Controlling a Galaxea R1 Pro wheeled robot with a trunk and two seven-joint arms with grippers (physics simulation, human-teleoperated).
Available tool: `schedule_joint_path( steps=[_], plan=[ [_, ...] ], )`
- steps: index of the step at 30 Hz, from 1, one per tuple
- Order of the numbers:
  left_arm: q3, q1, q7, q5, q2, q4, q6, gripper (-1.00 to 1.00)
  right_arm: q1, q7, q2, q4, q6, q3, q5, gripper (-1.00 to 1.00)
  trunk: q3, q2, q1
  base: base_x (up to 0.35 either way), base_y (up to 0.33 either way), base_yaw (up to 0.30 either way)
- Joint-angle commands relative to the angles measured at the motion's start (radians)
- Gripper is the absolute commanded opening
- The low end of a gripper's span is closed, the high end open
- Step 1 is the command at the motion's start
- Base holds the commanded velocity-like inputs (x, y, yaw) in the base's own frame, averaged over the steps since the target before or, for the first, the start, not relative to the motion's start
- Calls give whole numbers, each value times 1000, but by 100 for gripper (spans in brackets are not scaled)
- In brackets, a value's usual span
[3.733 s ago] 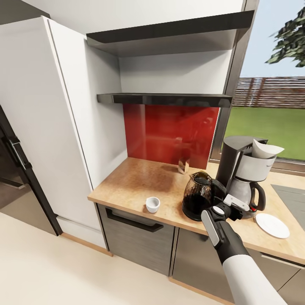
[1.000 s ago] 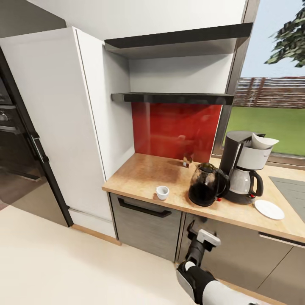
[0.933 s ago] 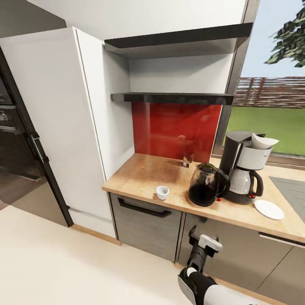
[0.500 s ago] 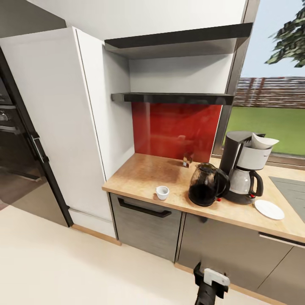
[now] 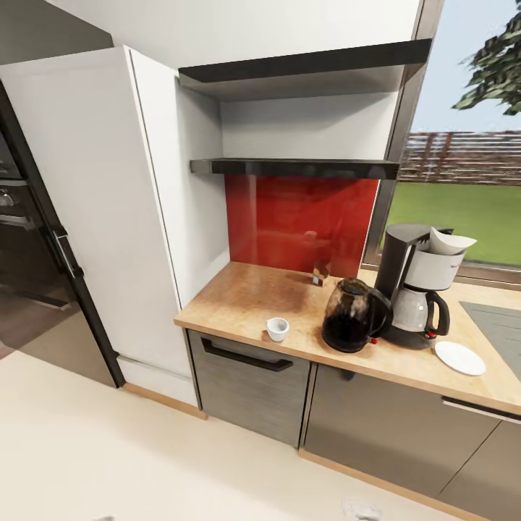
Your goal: Set up a coffee station on the kitchen countertop: keep the coffee maker on the countertop, move the bottle of coffee from the kitchen shelf to the counter next to the coffee maker, place a paper coffee filter on top of the coffee maker, put the saucer next to the coffee maker with the coffee cup on the saucer, and place the electric kettle next to the coffee maker.
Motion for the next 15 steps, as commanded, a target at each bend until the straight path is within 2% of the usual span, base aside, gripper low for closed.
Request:
schedule_joint_path(
  steps=[1,2,5,6,8,9,13,15],
  plan=[
    [0,-13,-22,3,1,1,-3,100,-1,35,-14,0,18,8,-22,100,-2,-2,1,0,0,0],
    [0,-49,-89,1,3,0,3,100,-1,96,-37,-1,38,6,-34,100,-2,-2,1,0,0,0],
    [-1,-115,-166,-5,11,0,45,100,-1,134,-50,-1,48,5,-39,100,-2,-2,1,0,0,0],
    [-1,-149,-184,-12,18,-1,80,100,-1,141,-52,-2,50,4,-40,100,-2,-2,1,0,0,0],
    [0,-246,-209,-39,31,-7,195,100,-1,148,-56,-2,51,4,-41,100,-2,-2,1,0,0,0],
    [0,-333,-231,-69,34,-26,288,100,-1,149,-58,-3,53,4,-42,100,-2,-2,1,0,0,0],
    [-3,-479,-311,-121,27,-85,422,100,-1,149,-62,-3,53,4,-41,100,-2,-2,1,0,0,0],
    [-4,-523,-347,-129,24,-108,468,100,-1,149,-63,-2,52,5,-42,100,-2,-2,1,0,0,0]
  ],
)
